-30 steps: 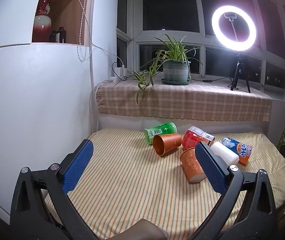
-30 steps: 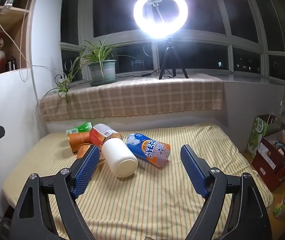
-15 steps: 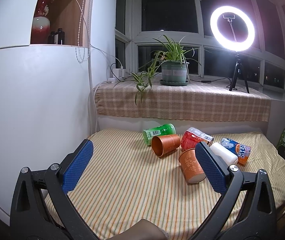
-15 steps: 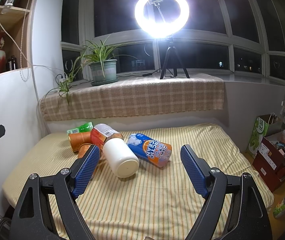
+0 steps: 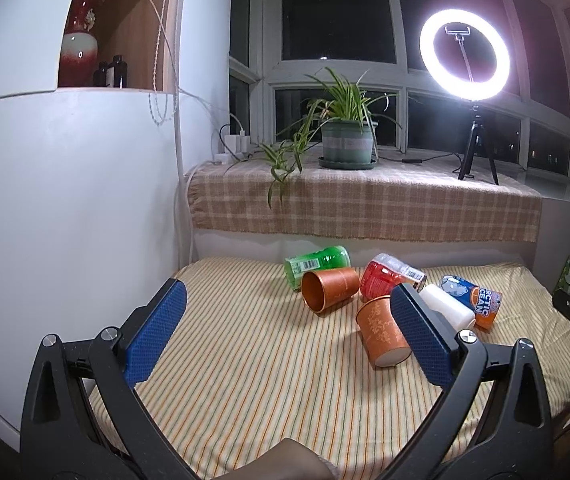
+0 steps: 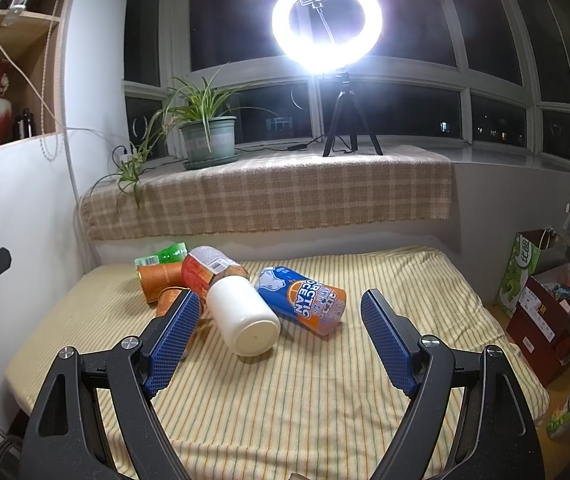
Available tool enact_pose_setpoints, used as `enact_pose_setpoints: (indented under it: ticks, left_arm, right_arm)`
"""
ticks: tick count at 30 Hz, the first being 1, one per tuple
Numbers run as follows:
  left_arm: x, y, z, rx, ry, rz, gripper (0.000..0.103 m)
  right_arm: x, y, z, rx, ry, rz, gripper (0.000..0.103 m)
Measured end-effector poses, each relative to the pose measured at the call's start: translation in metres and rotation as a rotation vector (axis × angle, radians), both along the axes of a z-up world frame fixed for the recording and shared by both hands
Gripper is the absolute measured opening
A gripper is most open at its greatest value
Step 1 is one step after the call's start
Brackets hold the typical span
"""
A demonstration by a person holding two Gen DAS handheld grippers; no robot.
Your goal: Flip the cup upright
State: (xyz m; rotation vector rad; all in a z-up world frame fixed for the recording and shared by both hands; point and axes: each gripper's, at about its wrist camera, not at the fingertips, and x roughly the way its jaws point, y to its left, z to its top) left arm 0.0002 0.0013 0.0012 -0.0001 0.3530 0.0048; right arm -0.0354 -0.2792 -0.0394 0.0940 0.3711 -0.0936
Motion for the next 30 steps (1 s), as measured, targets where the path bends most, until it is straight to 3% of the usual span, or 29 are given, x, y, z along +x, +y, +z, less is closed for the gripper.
enact_pose_setpoints:
  ticks: [30]
  left_arm:
    - [0.013, 0.004, -0.004, 0.027, 0.032, -0.001, 0.103]
  right_arm:
    - [0.032, 0.023, 0.006, -0.046, 0.017, 0.128, 0.086]
